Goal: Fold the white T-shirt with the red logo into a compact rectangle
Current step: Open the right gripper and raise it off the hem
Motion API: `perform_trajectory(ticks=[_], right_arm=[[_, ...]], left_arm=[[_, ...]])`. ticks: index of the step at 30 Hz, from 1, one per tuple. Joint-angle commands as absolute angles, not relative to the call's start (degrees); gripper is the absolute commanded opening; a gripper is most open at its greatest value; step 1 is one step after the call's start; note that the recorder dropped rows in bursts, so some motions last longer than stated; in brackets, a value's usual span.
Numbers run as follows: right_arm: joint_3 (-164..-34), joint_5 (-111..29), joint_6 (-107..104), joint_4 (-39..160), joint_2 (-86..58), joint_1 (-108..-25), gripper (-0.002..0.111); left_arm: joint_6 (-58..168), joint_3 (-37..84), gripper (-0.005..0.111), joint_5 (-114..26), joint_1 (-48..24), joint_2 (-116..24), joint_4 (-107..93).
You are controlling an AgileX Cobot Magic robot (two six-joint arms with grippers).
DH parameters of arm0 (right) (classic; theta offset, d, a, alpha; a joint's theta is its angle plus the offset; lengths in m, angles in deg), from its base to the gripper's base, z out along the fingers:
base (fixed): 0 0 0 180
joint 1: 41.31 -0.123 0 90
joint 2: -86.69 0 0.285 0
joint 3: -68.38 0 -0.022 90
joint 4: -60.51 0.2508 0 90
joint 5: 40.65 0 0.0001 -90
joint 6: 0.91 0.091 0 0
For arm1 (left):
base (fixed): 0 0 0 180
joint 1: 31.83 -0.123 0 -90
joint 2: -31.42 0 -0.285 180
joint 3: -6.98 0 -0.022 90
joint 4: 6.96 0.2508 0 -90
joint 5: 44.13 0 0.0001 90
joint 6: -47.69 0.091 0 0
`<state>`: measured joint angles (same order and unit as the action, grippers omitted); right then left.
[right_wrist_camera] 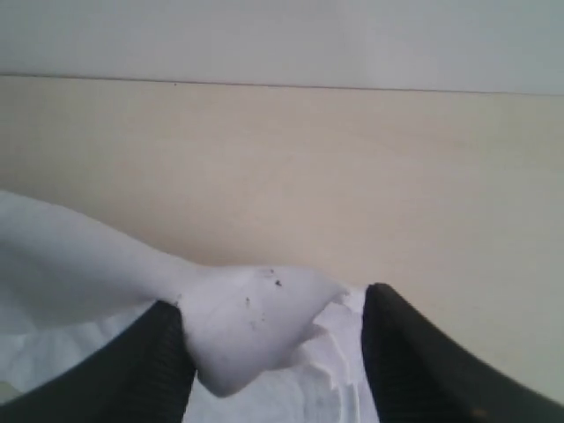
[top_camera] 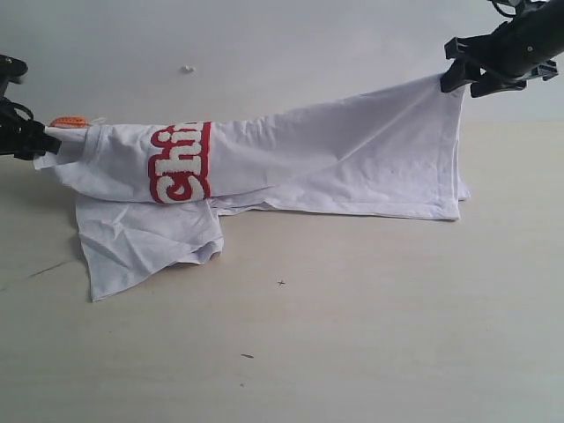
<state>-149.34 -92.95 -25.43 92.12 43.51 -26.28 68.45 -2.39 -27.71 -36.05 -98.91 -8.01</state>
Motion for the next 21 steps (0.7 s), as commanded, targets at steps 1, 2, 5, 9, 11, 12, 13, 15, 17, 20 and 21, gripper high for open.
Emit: perform_trajectory(ticks=[1, 2, 5, 9, 11, 12, 13, 15, 17, 20, 21], right_arm=[[-152.9, -95.3, -24.4, 93.1, 43.2, -24.8, 0.055], [-153.5, -95.8, -23.6, 93.1, 43.2, -24.5, 0.055], [-154.4, -96.7, -23.6, 93.7, 43.2, -23.9, 0.055], [-154.8, -98.0, -23.6, 94.3, 43.2, -23.5, 0.055], [-154.8, -98.3, -23.6, 95.5, 43.2, -23.4, 0.055], [-154.8, -98.4, -23.5, 96.6, 43.2, -23.2, 0.055], [-154.8, -98.4, -23.5, 97.3, 43.2, -23.2, 0.055], [-154.8, -98.4, -23.6, 97.7, 43.2, -23.2, 0.055], [-154.8, -99.5, -24.8, 97.7, 43.4, -23.3, 0.053], [-154.8, -105.4, -30.4, 97.8, 44.3, -23.7, 0.043], [-154.8, -108.4, -32.9, 97.8, 44.8, -23.9, 0.037]], left_arm=[[68.8, -2.8, 0.057, -27.7, -36.3, -98.8, -8.6], [69.1, -2.8, 0.057, -27.7, -36.3, -98.8, -8.6], [69.9, -2.8, 0.057, -27.3, -36.3, -98.8, -8.6], [70.0, -2.8, 0.057, -26.7, -36.3, -98.8, -8.6], [70.0, -2.8, 0.057, -26.5, -36.3, -98.8, -8.6], [70.0, -2.8, 0.057, -26.5, -36.3, -98.8, -8.6], [70.0, -2.8, 0.057, -26.5, -36.3, -98.8, -8.6], [70.0, -2.8, 0.057, -26.5, -36.3, -98.8, -8.6], [70.0, -2.8, 0.057, -26.5, -36.3, -98.8, -8.6], [70.0, -2.8, 0.057, -26.5, -36.3, -98.8, -8.6], [70.0, -2.8, 0.057, -26.5, -36.3, -98.8, -8.6]])
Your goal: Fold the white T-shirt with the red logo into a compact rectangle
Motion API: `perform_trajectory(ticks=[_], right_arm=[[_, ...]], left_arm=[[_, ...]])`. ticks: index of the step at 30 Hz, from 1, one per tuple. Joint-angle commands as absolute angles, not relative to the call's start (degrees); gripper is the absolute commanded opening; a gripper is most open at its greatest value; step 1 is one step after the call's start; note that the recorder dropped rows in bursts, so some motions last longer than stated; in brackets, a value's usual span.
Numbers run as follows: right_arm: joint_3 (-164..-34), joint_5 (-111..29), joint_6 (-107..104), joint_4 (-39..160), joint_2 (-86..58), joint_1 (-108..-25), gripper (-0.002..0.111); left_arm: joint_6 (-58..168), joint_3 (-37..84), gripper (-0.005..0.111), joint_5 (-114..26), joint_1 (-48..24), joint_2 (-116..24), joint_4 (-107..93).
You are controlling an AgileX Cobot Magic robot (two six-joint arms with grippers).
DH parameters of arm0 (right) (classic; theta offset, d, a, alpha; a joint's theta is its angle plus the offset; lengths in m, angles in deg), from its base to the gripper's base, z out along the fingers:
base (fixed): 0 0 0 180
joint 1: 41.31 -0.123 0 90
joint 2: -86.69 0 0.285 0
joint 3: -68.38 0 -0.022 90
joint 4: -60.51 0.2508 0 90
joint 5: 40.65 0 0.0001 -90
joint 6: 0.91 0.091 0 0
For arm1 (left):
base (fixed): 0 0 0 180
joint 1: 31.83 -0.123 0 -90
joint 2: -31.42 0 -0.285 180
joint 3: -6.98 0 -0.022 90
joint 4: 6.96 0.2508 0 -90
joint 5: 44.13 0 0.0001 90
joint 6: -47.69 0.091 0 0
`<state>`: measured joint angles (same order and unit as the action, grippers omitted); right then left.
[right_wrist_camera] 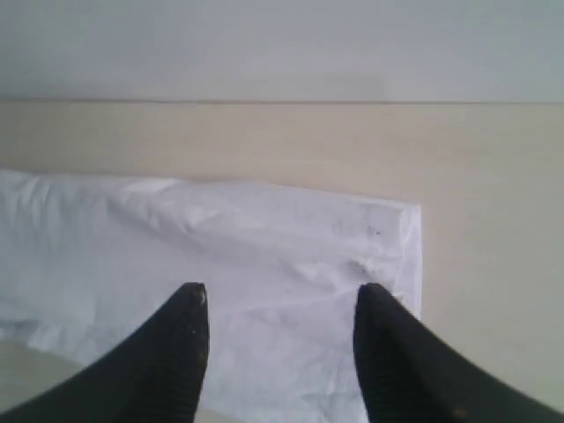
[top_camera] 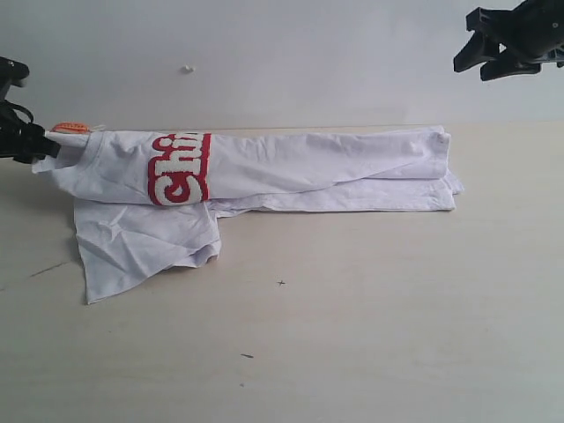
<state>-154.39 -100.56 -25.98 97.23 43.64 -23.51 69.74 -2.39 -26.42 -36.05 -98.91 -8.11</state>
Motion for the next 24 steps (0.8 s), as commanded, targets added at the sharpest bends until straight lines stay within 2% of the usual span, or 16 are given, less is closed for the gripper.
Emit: perform_trajectory(ticks=[1, 5, 11, 20, 24], right_arm=[[-154.8, -110.6, -35.4, 97.6, 45.6, -24.0, 0.029], [-153.6, -110.6, -38.7, 94.2, 48.8, -26.0, 0.001], [-151.8, -110.0, -36.1, 82.5, 54.7, -29.9, 0.0], [-151.8, -91.6, -27.0, 75.8, 56.6, -32.5, 0.0], [-151.8, -89.8, -25.9, 74.1, 56.6, -32.9, 0.0]], left_arm=[[70.0, -2.8, 0.057, -26.5, -36.3, -98.8, -8.6], [70.0, -2.8, 0.057, -25.8, -36.1, -98.8, -8.6], [70.0, -3.0, 0.057, -25.9, -35.9, -98.5, -8.9], [70.0, -3.2, 0.057, -27.2, -35.9, -98.5, -8.9], [70.0, -3.2, 0.057, -27.2, -35.9, -98.5, -8.9]])
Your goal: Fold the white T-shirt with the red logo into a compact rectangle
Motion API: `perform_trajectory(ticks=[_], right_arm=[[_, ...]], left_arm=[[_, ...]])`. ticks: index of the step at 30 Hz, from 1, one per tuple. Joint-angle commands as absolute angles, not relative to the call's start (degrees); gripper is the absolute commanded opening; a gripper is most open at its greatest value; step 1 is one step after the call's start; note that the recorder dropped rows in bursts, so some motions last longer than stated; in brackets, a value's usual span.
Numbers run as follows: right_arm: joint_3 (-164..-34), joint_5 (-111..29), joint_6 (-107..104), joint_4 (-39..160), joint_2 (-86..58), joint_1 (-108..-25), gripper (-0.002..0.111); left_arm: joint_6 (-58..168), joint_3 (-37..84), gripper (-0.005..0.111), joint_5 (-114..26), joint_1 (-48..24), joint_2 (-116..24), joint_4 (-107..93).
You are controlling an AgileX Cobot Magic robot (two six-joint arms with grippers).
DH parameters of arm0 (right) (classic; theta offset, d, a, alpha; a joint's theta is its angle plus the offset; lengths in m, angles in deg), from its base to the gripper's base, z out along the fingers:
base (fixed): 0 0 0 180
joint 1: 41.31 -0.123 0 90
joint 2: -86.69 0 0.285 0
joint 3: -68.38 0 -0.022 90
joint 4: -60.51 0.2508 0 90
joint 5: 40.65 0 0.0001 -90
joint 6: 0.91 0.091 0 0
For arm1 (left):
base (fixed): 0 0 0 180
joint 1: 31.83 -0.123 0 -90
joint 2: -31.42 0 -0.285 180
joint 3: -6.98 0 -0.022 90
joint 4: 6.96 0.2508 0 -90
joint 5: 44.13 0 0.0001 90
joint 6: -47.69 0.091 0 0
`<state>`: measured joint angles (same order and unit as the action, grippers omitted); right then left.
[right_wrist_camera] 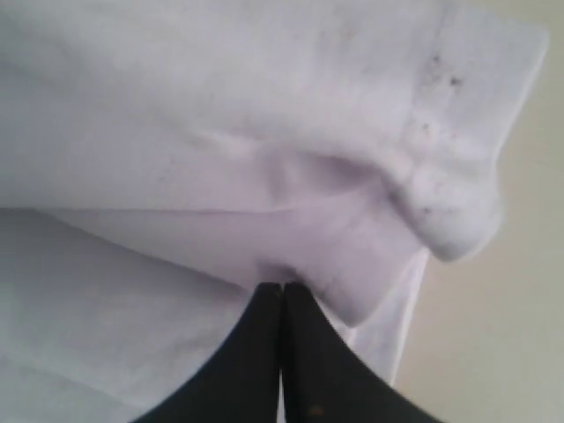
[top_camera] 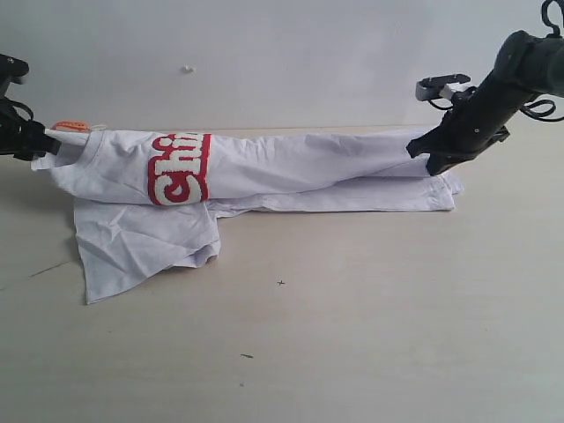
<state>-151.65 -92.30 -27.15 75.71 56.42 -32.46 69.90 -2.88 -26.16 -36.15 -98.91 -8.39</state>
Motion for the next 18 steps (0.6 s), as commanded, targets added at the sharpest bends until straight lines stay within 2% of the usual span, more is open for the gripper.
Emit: perform_trajectory(ticks=[1, 7, 15, 18], right_arm=[[-151.8, -89.8, -25.2, 73.5, 56.9, -33.0, 0.0], [-151.8, -89.0, -20.1, 67.8, 60.0, -33.0, 0.0], [-151.8, -91.5, -20.2, 69.9, 60.4, -33.0, 0.0], [-151.8, -95.0, -21.9, 69.9, 60.1, -33.0, 0.0]], left_arm=[[70.0, -3.2, 0.057, -27.2, -35.9, -98.5, -8.9], [70.0, -3.2, 0.057, -26.0, -35.9, -98.5, -8.9], [70.0, -3.2, 0.057, -25.3, -35.9, -98.4, -8.9], [70.0, -3.2, 0.047, -22.9, -35.9, -97.8, -8.9]])
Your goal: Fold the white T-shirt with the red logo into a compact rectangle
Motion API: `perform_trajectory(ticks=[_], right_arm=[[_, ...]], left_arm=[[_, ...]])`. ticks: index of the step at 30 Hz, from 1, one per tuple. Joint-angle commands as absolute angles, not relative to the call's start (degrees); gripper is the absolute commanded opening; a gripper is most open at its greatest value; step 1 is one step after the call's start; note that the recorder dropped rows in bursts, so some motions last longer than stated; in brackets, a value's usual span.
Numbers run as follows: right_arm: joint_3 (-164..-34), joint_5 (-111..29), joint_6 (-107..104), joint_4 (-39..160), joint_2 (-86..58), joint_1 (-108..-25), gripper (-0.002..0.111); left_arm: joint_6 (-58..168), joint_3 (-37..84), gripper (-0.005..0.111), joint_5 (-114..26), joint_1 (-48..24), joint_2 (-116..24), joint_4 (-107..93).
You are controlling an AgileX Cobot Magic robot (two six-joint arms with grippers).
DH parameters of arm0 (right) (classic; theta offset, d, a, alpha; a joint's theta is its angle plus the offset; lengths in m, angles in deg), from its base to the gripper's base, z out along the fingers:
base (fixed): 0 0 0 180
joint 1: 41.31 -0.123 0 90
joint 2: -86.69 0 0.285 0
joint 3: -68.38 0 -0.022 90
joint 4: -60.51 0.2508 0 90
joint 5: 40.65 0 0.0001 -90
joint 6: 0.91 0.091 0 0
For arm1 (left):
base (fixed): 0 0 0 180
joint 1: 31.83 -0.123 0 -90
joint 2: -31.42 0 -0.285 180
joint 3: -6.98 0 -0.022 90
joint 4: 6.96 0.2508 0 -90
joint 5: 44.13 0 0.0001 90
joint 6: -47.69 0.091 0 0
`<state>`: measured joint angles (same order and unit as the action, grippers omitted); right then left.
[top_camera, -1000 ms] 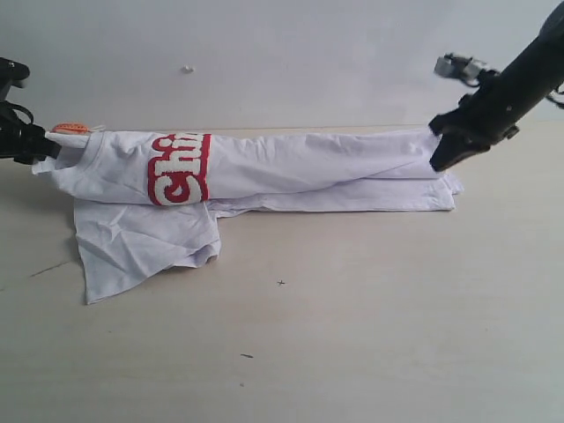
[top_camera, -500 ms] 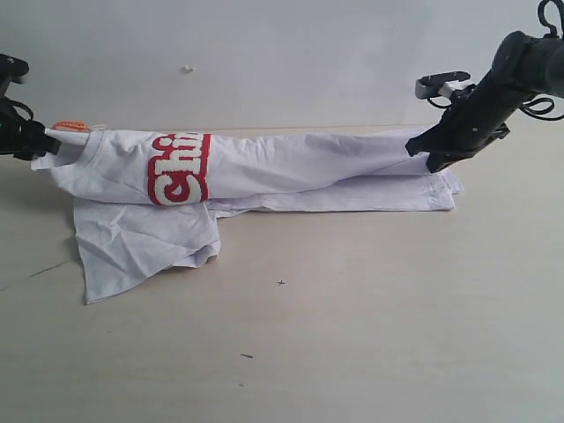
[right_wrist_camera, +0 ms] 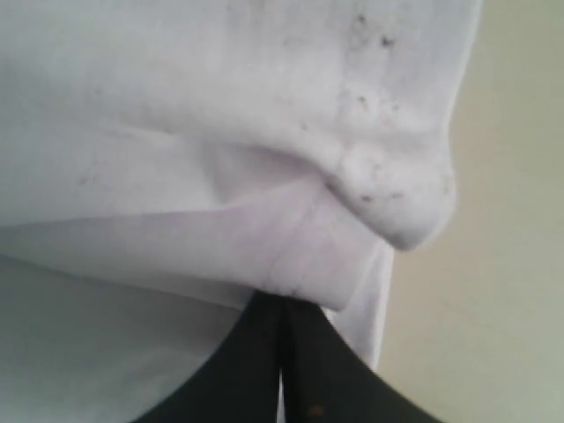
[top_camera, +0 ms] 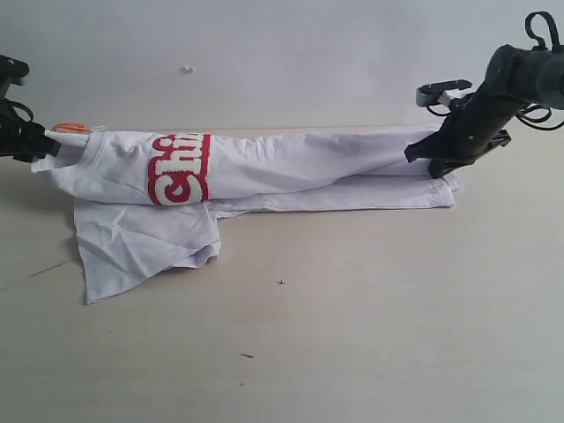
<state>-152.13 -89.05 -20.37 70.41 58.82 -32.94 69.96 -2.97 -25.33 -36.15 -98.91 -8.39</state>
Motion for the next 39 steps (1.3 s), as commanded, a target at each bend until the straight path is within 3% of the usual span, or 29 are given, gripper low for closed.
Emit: perform_trajectory(ticks=[1, 3, 6, 14, 27, 31, 34, 39], right_arm=[[-151.6, -96.3, -21.9, 69.9, 59.8, -33.0, 0.0], [-149.9, -96.9, -21.9, 69.7, 58.8, -33.0, 0.0], [-144.1, -95.0, -21.9, 68.2, 56.6, -33.0, 0.0], [-129.0, -90.2, -21.9, 65.7, 49.5, -32.9, 0.0], [-108.4, -83.2, -22.9, 72.9, 37.4, -33.2, 0.0], [-104.7, -84.7, -22.9, 75.1, 33.4, -33.3, 0.0], [-104.5, -83.8, -23.0, 75.5, 31.5, -33.3, 0.0], [-104.5, -81.0, -23.7, 75.5, 31.5, -33.3, 0.0]], left_arm=[[70.1, -3.2, 0.041, -21.4, -35.9, -97.5, -8.9], [70.7, -3.2, 0.031, -18.8, -35.9, -97.4, -8.9], [71.7, -3.0, 0.028, -14.7, -35.9, -97.4, -8.9], [74.3, 0.8, 0.044, -10.4, -35.9, -93.9, -15.3], [73.8, 22.7, 0.044, -7.2, -39.5, -75.9, -16.9], [76.5, 26.6, 0.053, -5.6, -40.3, -68.3, -24.5], [76.8, 26.8, 0.063, -9.1, -40.3, -63.0, -26.0], [77.5, 26.8, 0.063, -24.6, -40.3, -62.7, -28.9]])
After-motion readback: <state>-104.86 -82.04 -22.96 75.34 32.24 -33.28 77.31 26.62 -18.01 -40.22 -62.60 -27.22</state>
